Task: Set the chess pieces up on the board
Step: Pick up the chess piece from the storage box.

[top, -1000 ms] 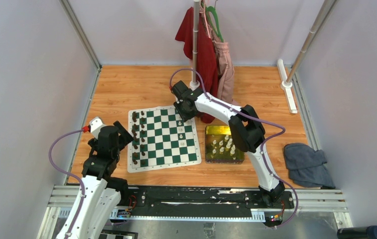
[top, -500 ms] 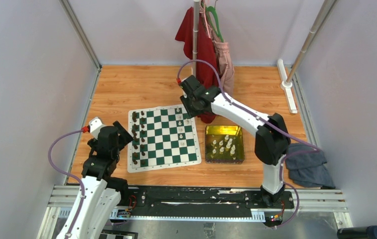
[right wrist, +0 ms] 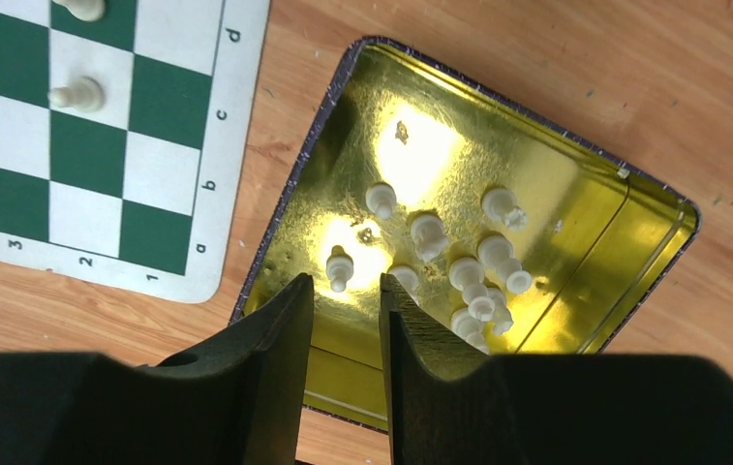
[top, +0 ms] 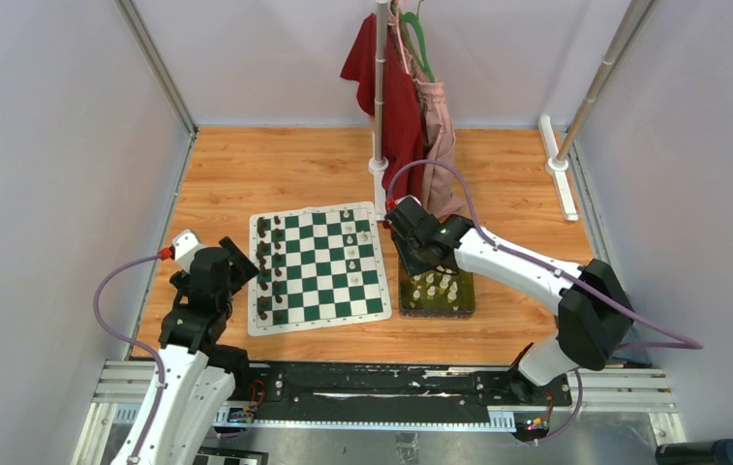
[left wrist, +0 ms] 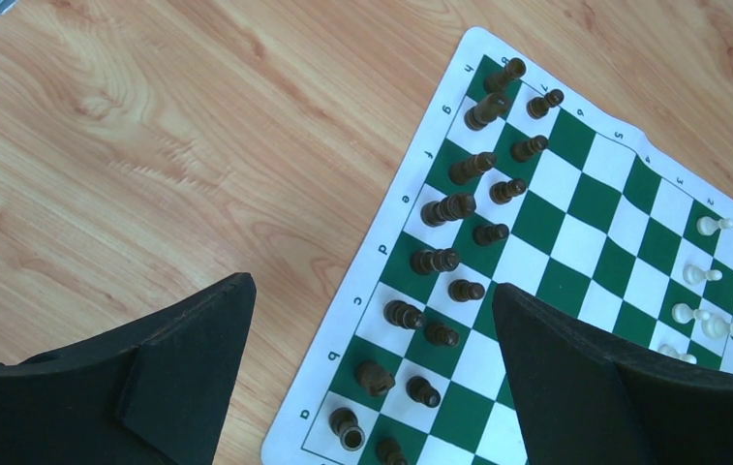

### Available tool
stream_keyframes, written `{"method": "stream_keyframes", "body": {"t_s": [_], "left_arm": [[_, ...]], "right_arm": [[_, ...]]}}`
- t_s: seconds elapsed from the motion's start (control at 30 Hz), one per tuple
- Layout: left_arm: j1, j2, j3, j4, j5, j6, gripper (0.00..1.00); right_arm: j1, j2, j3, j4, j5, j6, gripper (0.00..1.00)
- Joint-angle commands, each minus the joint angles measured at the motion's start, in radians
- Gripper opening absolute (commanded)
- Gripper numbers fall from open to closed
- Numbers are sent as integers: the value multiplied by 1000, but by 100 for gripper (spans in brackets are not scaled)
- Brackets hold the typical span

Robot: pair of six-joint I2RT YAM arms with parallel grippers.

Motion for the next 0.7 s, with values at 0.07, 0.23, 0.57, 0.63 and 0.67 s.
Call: {"method": "stream_keyframes", "body": {"t_s": [0.07, 0.23, 0.57, 0.63, 0.67], "left_arm": [[5, -8, -7, 10, -13, 5, 100], [5, -8, -6, 10, -12, 8, 100], [5, -10, -4, 8, -14, 8, 100], [5, -10, -4, 8, -13, 8, 100], [5, -9, -4, 8, -12, 8, 100]], "right_arm": [[6, -1, -50, 35, 38, 55, 36], [3, 34, -62, 52, 50, 60, 35], [-38, 75, -96, 99, 24, 54, 35], [-47, 78, -101, 106, 19, 52, 35], [-50, 78, -102, 110, 15, 50, 35]]}}
